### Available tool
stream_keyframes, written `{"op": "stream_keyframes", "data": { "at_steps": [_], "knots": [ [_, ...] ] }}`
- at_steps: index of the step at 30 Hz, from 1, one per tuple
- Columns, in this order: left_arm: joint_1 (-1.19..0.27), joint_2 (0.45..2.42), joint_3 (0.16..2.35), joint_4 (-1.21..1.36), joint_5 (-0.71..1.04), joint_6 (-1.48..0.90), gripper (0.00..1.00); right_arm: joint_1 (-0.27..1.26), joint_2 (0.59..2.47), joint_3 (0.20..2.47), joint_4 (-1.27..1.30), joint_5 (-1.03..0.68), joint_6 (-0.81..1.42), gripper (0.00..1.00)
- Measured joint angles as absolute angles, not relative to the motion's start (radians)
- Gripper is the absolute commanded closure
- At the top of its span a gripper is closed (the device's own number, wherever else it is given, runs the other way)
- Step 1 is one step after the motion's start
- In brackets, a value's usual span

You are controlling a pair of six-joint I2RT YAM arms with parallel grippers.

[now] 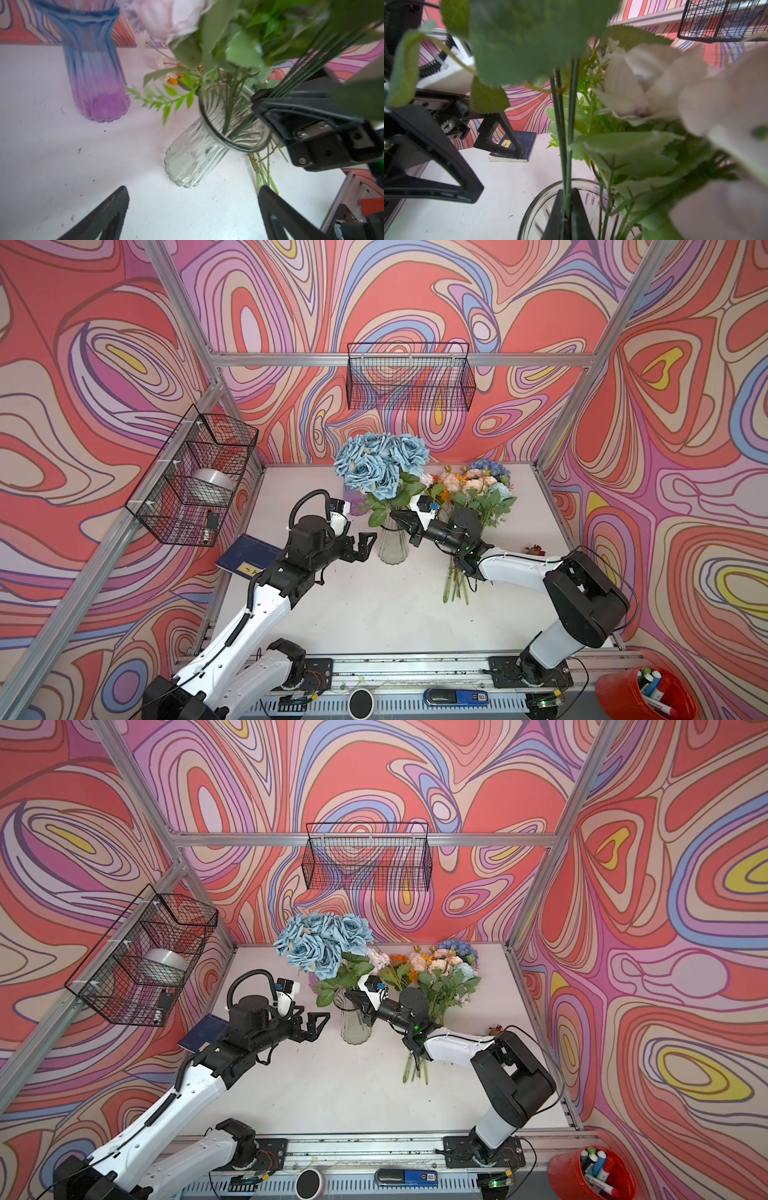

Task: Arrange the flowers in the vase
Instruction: 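Lower the rose stems into the clear vase while the left gripper opens and draws back, then reach the left gripper back to grip the vase top while right holds stems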

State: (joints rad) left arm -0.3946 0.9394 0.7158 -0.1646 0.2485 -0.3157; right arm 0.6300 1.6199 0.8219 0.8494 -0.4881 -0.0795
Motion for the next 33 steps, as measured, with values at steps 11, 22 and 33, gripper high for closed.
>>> {"op": "stream_keyframes", "data": {
  "at_steps": [11, 22, 33],
  "knots": [
    [-0.351, 0.873, 0.638, -0.139, 0.204, -0.416, 0.0, 0.669, 1.574, 0.912, 0.562, -0.443, -0.173, 0.96],
    [-0.353, 0.821, 0.565, 0.003, 0.323, -0.424, 0.0, 0.682, 1.566, 1.061, 0.213, -0.369, -0.202, 0.89],
    [-0.37, 0.856, 0.554, 0.245, 0.382, -0.494, 0.02, 0.696, 1.591, 1.202, -0.048, -0.305, -0.267, 0.83]
  ]
}}
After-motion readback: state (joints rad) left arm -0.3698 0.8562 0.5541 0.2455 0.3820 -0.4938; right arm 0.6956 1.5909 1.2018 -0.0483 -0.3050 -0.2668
